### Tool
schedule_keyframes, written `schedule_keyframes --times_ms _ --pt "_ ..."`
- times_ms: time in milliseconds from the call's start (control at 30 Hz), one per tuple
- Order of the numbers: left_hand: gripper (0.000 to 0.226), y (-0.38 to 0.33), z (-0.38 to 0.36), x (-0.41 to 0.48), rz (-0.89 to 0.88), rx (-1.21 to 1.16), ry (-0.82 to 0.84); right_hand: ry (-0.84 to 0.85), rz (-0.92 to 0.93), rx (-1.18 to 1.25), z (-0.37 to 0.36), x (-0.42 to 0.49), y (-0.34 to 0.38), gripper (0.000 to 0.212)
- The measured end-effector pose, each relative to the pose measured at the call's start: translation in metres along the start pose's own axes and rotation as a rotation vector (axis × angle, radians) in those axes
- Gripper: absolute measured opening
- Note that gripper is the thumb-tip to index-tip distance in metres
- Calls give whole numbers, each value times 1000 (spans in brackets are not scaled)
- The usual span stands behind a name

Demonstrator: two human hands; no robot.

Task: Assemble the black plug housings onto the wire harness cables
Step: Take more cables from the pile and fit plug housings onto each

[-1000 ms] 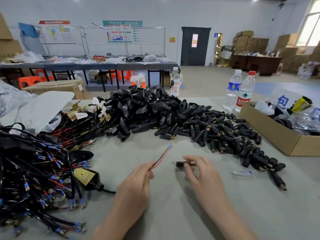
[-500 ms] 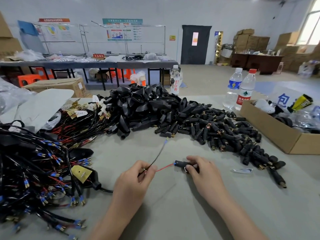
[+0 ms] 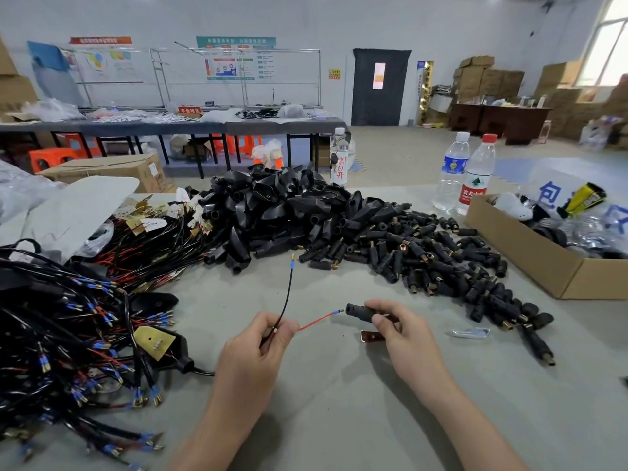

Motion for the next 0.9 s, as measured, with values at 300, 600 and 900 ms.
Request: schedule_keyframes --times_ms 300,600,900 --pt "33 -5 -4 -2 -36 32 46 31 17 -30 -6 0 -4 28" --pt "28 -2 -6 0 -24 41 44 115 187 -25 -20 -13 33 34" --pt "24 -9 -4 -3 -34 -30 37 101 15 313 -39 -21 28 25"
Point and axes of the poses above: each hand's wrist, its own x-axis towards the middle knuckle, its own z-axis out of the back of the hand, y = z × x, the point moved 10 cm from there along x, towards the middle knuckle, and after that the axes turned 6 degrees about z, right-handed, at the moved point
